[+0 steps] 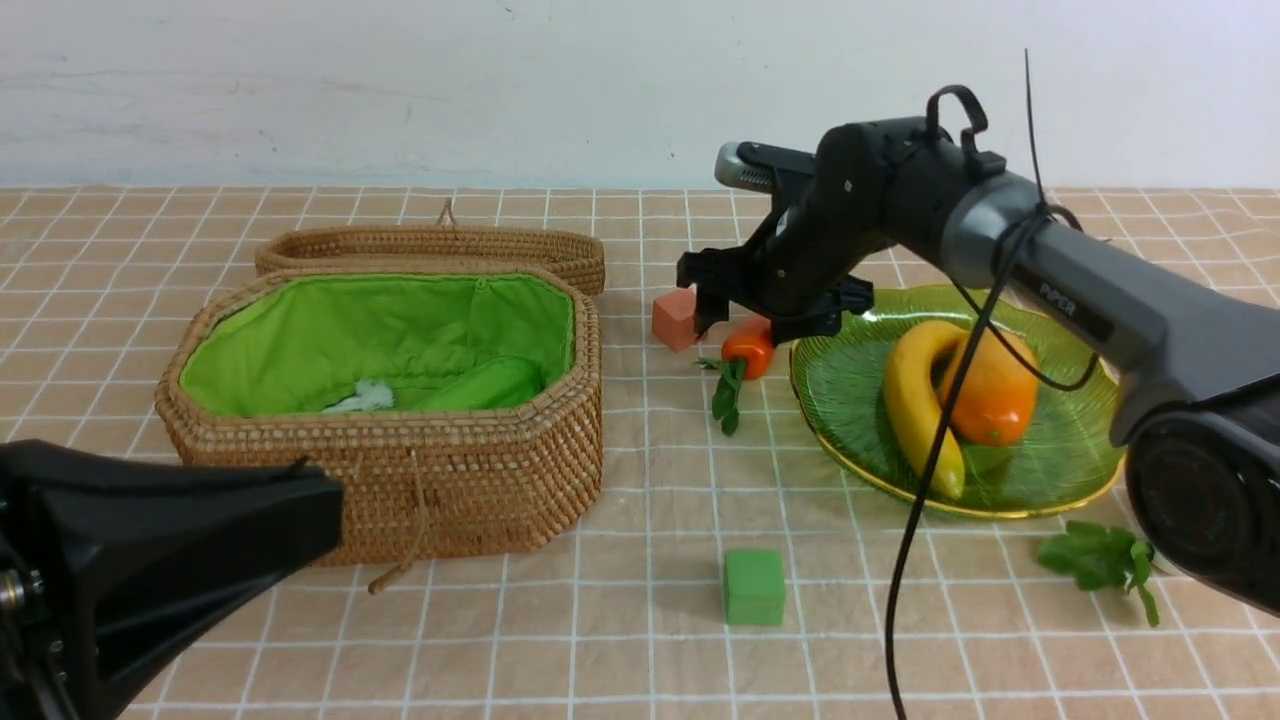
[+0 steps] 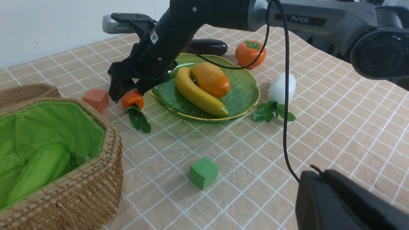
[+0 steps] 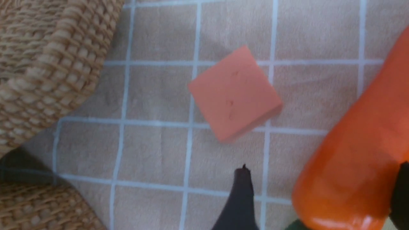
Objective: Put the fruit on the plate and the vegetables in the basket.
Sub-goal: Use the right arm to grab a carrot and put it into the left basket
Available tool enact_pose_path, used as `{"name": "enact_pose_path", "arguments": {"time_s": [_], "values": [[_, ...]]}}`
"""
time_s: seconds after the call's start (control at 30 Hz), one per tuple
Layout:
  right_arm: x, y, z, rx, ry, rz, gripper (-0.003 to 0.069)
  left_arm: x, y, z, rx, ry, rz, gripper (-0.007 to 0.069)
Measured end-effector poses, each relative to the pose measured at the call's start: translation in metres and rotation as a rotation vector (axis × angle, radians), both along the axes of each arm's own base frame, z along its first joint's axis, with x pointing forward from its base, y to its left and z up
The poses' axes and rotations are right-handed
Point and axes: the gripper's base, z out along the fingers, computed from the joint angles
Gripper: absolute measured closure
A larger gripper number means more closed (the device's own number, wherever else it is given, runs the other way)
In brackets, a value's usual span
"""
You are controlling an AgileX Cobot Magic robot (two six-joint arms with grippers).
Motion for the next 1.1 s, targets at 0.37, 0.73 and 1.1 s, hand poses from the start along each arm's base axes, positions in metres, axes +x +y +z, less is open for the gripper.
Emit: {"name": "enact_pose_path", "arguments": {"time_s": [0.37, 0.73, 1.1], "values": [[0.004, 0.0, -0.01, -0.008, -0.015, -0.003, 0.0075, -0.001, -0.001, 0.001, -0.032, 0.023, -0.009, 0.0632], [0.006, 0.001, -0.024, -0.027, -0.004, 0.015, 0.0075, -0.001, -0.001, 0.001, -0.034, 0.026, -0.01, 0.0627], [0.008, 0.002, -0.032, -0.031, -0.003, 0.023, 0.0158, -0.001, -0.001, 0.0, -0.034, 0.028, -0.011, 0.062]]}}
